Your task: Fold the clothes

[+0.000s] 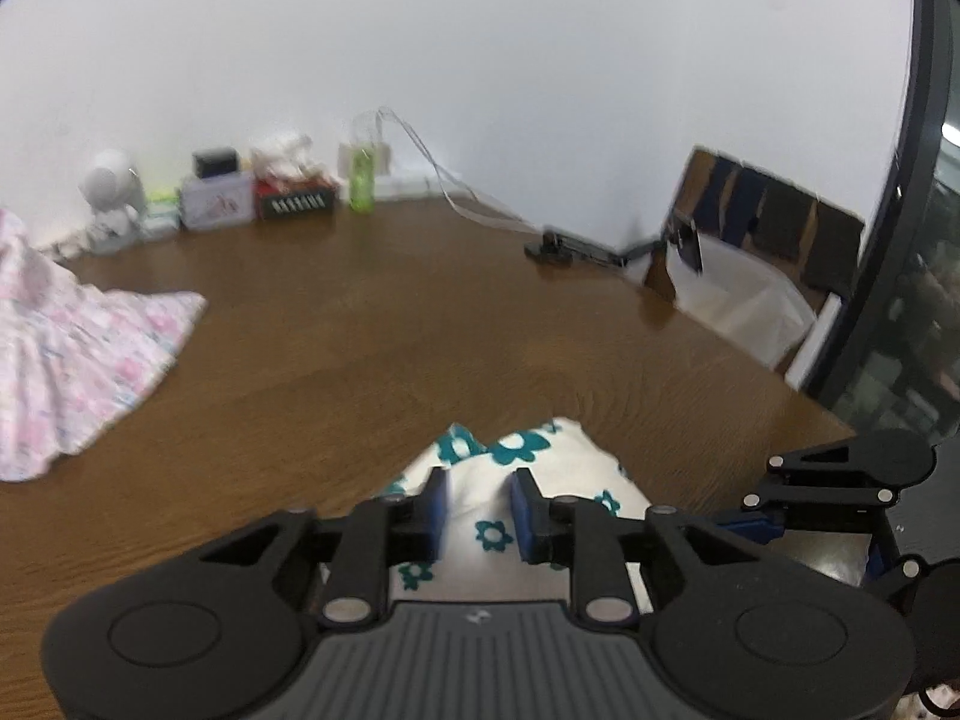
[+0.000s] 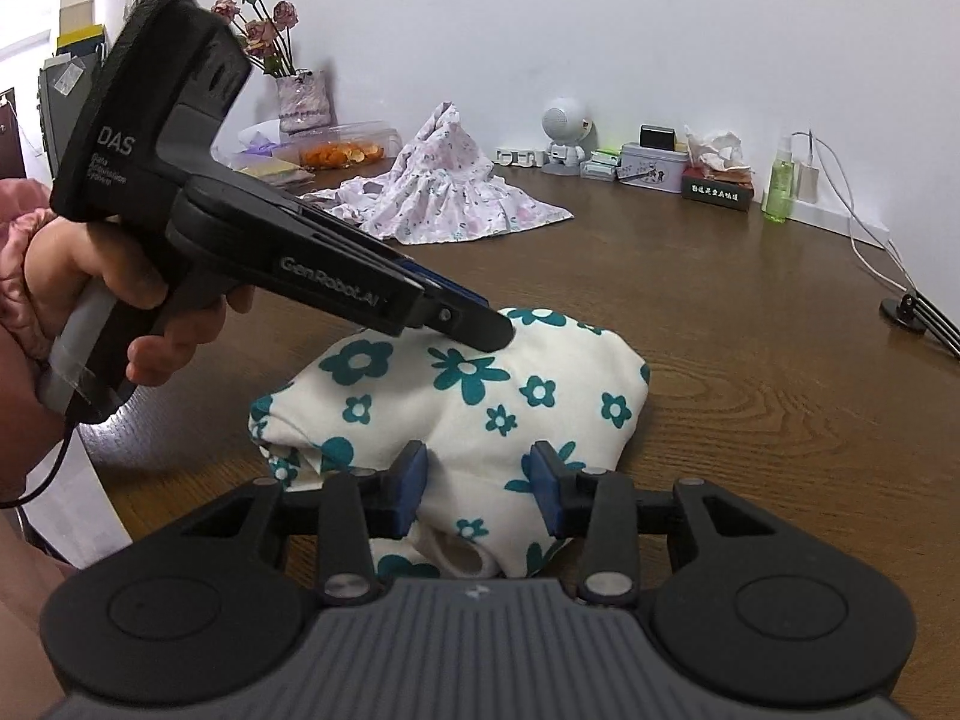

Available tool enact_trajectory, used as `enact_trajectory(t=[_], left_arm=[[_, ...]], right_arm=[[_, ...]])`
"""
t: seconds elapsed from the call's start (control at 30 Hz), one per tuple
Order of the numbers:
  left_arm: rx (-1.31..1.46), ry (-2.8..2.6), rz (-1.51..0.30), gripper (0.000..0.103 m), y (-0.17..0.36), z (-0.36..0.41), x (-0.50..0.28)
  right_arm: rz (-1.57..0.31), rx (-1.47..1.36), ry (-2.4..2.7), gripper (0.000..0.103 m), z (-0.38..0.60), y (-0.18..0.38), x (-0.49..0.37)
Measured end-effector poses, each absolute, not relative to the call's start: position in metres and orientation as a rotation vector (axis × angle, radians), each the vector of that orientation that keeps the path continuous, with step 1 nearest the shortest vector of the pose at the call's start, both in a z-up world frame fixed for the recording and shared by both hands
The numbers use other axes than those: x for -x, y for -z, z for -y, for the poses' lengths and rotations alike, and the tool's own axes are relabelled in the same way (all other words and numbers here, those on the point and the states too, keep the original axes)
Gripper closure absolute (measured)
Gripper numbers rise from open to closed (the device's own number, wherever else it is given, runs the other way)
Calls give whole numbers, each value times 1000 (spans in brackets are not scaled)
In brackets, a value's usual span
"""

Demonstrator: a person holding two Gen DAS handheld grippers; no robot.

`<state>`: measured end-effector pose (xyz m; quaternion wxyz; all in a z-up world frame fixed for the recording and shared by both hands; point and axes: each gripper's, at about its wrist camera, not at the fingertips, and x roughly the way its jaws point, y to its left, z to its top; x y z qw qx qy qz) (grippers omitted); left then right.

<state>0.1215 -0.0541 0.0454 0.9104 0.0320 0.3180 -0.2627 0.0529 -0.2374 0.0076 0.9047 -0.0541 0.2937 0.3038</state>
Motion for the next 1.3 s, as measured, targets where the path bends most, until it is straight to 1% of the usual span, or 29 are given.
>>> enact_trajectory(t=[0.03,0.07,0.1,0.13,0.2,0.27,0.33,0.37,0.4,0.47,0.5,0.7,0.83,0.97,1.03,1.07,1.1,1.13,1.17,1.2,1.23,1.3], left_arm=[[-63,537,-619,70,-52,49,-112],[-61,531,-585,66,-59,44,-103],[-58,529,-571,65,-63,40,-95],[-59,525,-561,65,-65,38,-86],[-80,519,-559,68,-64,37,-69],[-107,512,-577,69,-59,41,-58],[-133,512,-596,74,-53,45,-51],[-146,515,-607,77,-49,47,-49],[-152,514,-616,79,-46,48,-48],[-168,502,-625,79,-42,49,-48],[-172,501,-628,80,-40,48,-48],[-202,506,-627,80,-27,48,-45],[-175,505,-625,80,-24,44,-46],[-177,506,-625,80,-28,45,-46],[-135,511,-622,77,-37,40,-47],[-113,513,-619,64,-41,38,-47],[-79,506,-605,39,-46,33,-45],[-45,498,-589,27,-51,29,-43],[-9,479,-563,10,-57,23,-41],[20,465,-541,6,-61,19,-38],[45,456,-529,6,-65,15,-36],[94,436,-537,0,-68,8,-35]], right_arm=[[-590,96,-627,64,241,-14,-51],[-566,80,-624,61,244,-20,-51],[-539,65,-617,55,248,-27,-52],[-517,53,-603,52,250,-32,-54],[-490,37,-577,51,252,-40,-63],[-509,24,-565,51,247,-42,-81],[-555,7,-581,55,239,-40,-100],[-580,3,-603,62,234,-38,-109],[-611,14,-615,73,228,-35,-116],[-661,51,-624,82,216,-29,-126],[-675,77,-623,84,211,-27,-129],[-695,116,-622,85,206,-17,-126],[-697,129,-621,85,205,-13,-122],[-694,153,-618,85,202,-12,-119],[-684,141,-615,84,204,-19,-117],[-679,124,-614,80,207,-23,-116],[-673,107,-613,61,210,-28,-115],[-657,92,-607,47,215,-33,-111],[-640,77,-599,19,220,-39,-108],[-622,62,-592,13,225,-45,-104],[-605,47,-584,13,231,-50,-100],[-605,36,-565,0,240,-55,-95]])
